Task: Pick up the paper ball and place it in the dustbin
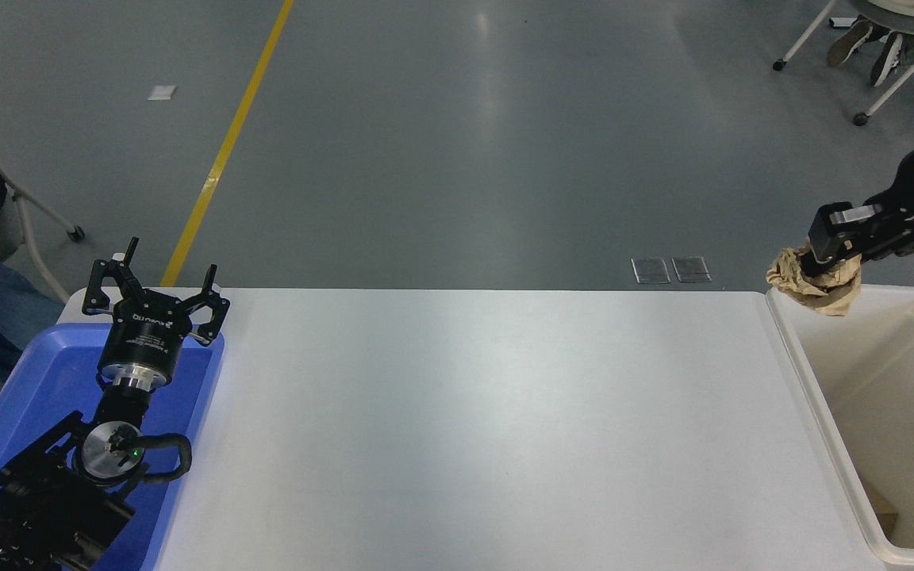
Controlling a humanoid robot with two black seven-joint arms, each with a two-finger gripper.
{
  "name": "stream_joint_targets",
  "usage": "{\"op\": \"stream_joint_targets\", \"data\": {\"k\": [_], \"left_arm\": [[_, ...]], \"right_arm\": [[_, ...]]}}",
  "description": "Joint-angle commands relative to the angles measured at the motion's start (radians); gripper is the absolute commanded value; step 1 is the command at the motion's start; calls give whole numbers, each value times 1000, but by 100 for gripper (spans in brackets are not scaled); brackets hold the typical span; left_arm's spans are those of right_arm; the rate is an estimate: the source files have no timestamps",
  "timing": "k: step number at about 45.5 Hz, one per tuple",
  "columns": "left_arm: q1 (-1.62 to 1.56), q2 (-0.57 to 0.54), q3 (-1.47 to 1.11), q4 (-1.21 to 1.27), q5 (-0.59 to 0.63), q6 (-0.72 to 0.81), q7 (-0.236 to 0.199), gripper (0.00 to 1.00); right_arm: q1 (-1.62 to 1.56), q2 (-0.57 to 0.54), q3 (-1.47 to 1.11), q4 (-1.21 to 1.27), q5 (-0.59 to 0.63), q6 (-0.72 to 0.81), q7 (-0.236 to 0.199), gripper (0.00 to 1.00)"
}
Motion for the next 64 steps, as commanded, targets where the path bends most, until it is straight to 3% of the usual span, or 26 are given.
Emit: {"op": "stream_joint_targets", "data": {"k": [1,6,19,28,37,48,64], "left_arm": [[0,0,0,0,0,0,0,100],[0,0,0,0,0,1,0,100],[0,0,0,0,0,1,0,100],[0,0,0,0,0,1,0,100],[-1,0,0,0,0,1,0,100],[-1,0,0,0,0,1,0,100],[-1,0,0,0,0,1,0,100]], "right_arm": [[26,-4,-17,-14,-11,6,-1,0],[-16,-23,-22,-82,-51,6,1,0],[-267,-210,20,-352,-222,1,13,0],[-575,-263,67,-526,-262,-212,36,0],[-1011,-228,302,-733,-247,-405,36,0],[-1476,-34,678,-1025,-247,-545,30,0],[-1605,90,820,-1059,-247,-616,-15,0]]}}
